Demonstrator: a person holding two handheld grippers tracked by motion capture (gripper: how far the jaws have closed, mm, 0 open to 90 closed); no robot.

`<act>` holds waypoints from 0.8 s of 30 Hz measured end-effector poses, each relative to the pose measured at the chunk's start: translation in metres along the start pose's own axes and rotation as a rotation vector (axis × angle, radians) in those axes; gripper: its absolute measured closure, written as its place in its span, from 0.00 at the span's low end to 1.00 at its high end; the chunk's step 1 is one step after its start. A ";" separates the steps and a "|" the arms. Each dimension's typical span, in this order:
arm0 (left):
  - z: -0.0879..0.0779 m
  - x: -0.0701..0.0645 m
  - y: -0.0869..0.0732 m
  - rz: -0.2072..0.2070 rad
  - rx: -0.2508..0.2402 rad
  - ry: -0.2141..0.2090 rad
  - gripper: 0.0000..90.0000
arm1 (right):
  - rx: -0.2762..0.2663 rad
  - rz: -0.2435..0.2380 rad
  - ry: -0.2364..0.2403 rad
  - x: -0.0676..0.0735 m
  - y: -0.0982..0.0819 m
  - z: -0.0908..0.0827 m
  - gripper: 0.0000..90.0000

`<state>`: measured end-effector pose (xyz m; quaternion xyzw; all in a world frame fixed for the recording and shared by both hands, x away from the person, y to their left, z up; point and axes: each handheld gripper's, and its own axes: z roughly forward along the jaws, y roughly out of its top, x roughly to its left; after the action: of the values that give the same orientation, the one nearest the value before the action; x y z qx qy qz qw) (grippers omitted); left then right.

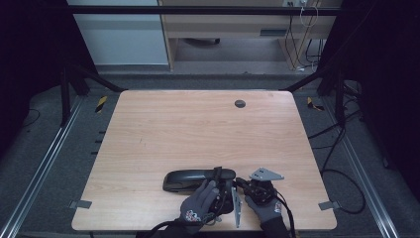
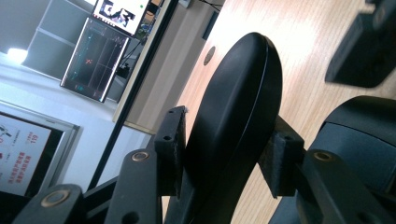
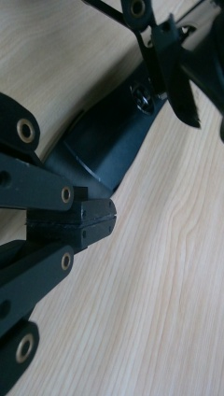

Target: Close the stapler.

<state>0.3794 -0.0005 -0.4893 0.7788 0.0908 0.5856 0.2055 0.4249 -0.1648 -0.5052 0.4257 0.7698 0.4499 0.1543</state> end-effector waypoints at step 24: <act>-0.009 0.017 0.010 -0.162 -0.104 -0.217 0.41 | -0.025 0.028 -0.087 -0.019 -0.003 -0.009 0.88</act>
<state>0.3746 -0.0008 -0.4686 0.8160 0.1002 0.4834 0.3007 0.4287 -0.1854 -0.5053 0.4535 0.7506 0.4429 0.1865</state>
